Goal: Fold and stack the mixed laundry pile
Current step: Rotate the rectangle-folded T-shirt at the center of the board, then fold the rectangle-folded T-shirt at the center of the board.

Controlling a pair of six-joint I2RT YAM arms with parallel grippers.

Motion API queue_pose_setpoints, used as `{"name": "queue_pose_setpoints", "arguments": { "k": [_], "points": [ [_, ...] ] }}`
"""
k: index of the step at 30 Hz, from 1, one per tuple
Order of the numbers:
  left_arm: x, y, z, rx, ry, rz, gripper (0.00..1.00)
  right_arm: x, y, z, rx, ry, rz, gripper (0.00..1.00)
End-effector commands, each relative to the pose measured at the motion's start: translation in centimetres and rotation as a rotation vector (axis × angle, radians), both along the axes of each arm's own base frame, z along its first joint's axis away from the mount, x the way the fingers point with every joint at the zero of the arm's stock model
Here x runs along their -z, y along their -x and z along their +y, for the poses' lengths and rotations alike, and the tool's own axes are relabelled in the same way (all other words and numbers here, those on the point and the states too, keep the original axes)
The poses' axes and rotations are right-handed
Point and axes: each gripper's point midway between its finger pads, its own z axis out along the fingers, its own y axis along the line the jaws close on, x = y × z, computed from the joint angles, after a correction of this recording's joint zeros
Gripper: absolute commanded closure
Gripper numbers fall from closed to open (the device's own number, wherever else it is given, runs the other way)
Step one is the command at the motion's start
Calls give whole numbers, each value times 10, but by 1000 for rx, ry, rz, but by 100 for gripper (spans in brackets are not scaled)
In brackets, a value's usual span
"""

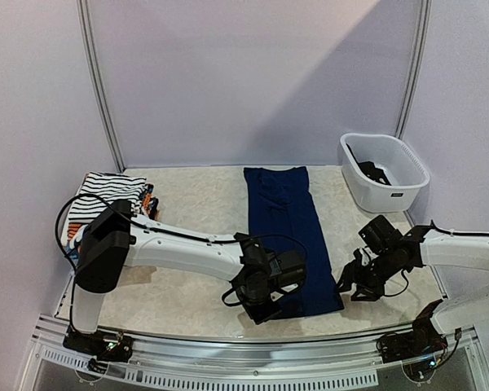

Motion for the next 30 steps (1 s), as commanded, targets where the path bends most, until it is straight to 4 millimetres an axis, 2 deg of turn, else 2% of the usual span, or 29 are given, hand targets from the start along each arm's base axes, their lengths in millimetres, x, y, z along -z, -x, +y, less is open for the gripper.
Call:
{"name": "queue_pose_setpoints", "arguments": {
  "k": [1,10,14,19,24,30],
  "points": [
    [20,12,8,17,-31,24,100,7,11,5,-29,-21,21,42],
    [20,13,9,-3,-28,25,100,24,25,9,-56,-23,64,57],
    [19,13,10,-7,-31,24,100,29,28,7,-56,-13,86,77],
    [15,12,13,-17,-32,17,100,31,36,4,-62,-1,123,87],
    [6,13,19,-31,-22,16,100,23,38,6,-57,-19,125,100],
    [-12,24,33,-38,-4,54,100,4,41,11,-38,-49,164,100]
  ]
}}
